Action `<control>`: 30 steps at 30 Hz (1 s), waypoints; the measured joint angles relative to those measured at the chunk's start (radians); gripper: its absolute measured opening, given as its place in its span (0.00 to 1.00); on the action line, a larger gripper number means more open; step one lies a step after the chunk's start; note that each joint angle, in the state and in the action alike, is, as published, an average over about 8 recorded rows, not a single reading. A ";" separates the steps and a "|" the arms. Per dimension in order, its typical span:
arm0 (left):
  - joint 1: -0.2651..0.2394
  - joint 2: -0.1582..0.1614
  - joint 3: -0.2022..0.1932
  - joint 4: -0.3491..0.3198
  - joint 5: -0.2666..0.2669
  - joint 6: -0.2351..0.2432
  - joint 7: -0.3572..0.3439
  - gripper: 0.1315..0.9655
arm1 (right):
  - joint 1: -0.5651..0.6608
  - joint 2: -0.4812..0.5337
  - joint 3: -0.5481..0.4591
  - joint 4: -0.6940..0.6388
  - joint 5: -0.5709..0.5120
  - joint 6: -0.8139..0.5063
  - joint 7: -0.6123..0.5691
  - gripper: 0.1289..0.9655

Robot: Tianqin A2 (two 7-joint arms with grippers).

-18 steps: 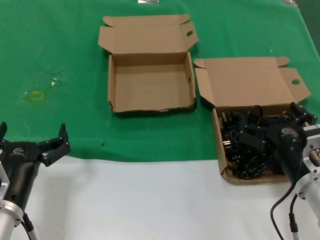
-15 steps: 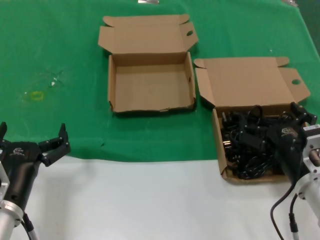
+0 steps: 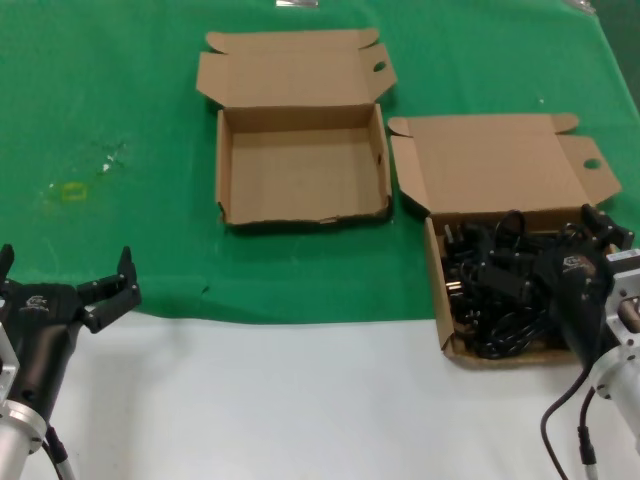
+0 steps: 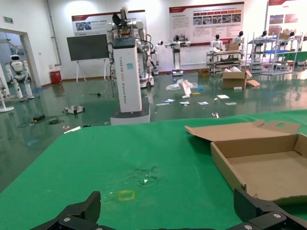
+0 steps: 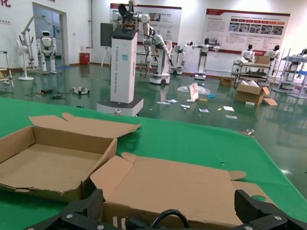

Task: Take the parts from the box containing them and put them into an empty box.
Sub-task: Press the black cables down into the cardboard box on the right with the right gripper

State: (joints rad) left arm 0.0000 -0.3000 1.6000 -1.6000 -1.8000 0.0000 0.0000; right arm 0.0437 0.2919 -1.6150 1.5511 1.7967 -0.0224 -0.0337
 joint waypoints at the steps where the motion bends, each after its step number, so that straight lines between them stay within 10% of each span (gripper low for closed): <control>1: 0.000 0.000 0.000 0.000 0.000 0.000 0.000 1.00 | 0.000 0.000 0.000 0.000 0.000 0.000 0.000 1.00; 19: 0.000 0.000 0.000 0.000 0.000 0.000 0.000 0.95 | 0.003 0.012 -0.008 -0.009 0.004 0.005 0.005 1.00; 30: 0.000 0.000 0.000 0.000 0.000 0.000 0.000 0.75 | 0.025 0.062 -0.041 -0.030 0.022 0.024 0.022 1.00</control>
State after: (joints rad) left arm 0.0000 -0.3000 1.6000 -1.6000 -1.7998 0.0000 0.0000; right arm 0.0688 0.3541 -1.6556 1.5209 1.8184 0.0011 -0.0119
